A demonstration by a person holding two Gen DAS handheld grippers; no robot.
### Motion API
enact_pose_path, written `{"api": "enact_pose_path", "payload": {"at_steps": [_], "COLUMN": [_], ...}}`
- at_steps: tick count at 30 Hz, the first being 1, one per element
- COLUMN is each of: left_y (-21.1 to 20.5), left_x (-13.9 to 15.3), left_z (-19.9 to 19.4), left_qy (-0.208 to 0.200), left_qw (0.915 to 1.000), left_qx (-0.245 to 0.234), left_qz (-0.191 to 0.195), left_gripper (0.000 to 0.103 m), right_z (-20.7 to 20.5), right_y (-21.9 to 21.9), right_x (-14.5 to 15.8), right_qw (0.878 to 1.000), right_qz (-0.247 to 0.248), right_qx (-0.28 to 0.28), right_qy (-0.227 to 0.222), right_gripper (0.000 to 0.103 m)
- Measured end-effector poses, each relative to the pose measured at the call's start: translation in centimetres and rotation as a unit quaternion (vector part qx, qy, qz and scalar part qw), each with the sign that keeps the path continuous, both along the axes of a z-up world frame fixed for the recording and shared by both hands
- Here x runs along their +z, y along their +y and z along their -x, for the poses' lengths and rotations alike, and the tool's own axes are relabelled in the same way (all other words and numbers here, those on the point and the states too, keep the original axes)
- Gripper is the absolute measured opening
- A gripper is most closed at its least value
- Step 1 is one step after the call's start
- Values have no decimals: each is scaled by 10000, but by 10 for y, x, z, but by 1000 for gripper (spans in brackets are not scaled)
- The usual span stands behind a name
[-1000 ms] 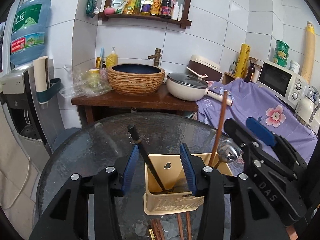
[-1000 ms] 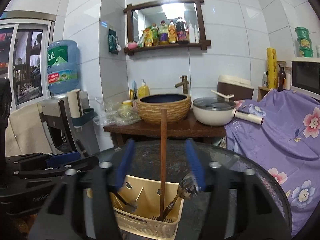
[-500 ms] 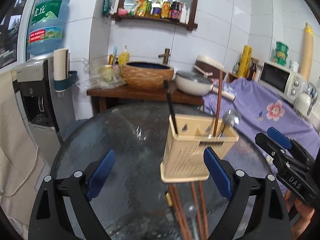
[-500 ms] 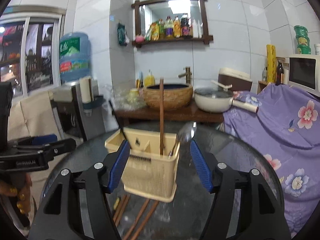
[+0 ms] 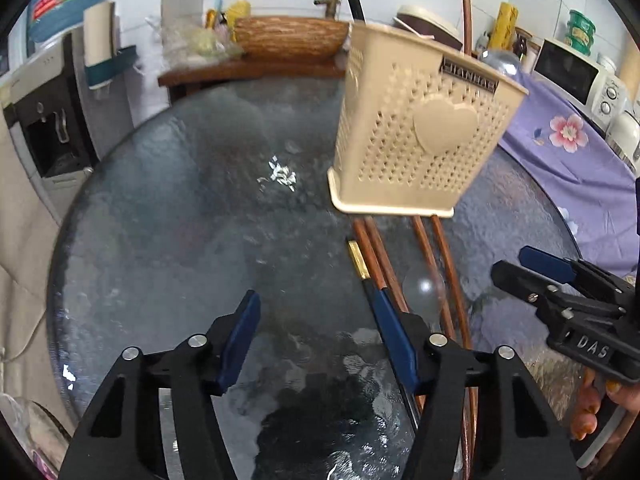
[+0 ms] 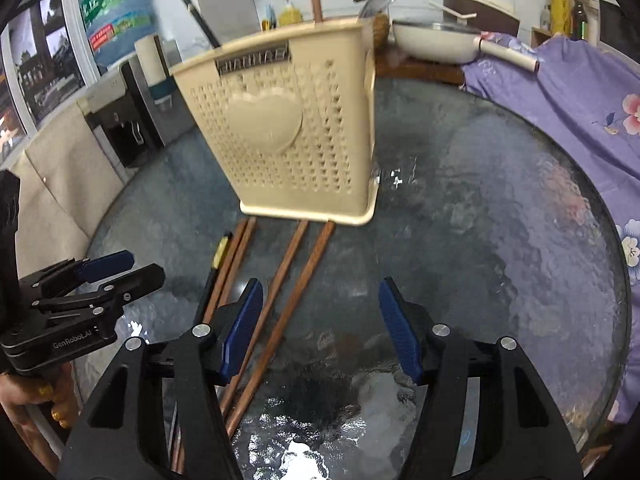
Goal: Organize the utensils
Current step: 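Move both tools back down to the remaining chopsticks on the table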
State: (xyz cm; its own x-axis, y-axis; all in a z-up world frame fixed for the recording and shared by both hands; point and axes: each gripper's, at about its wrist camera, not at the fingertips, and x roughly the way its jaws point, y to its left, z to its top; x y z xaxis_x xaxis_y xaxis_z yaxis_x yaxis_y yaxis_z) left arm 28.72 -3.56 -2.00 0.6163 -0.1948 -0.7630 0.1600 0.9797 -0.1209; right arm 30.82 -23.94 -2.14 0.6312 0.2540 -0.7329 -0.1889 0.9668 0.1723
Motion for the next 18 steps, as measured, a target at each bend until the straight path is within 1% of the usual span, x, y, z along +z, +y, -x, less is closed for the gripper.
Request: {"api": "enact_pose_path", "payload": {"at_steps": [3,7,10,13,18], "left_y": [-5,-13,-16,-20,-23], "left_x": [-8,-14,-18,-21,-24], "left_z": [-3,-5,-9,-11,-15], "left_qy": [89,172,245,263,272], "left_qw": [9999,9997,9995,9994,9993], "left_qx": [-58,-146,-196,-223,-249], "left_qz": [6,-2,91,8,-22], "left_gripper": [54,53,53,53,53], "right_z": [-3,-8,-14,-20,-32], "right_y": [4,6,4,2,2], "right_x": [-9,-18,-20,-22,-21], "right_qw": [9999,9997,9995,9994,9992], "right_qz": [81,118,92,89,121], "right_qx": [57,90,83,62,65], "right_qy": [100,214,274,315,382], "right_gripper": [59,59,59,59,59]}}
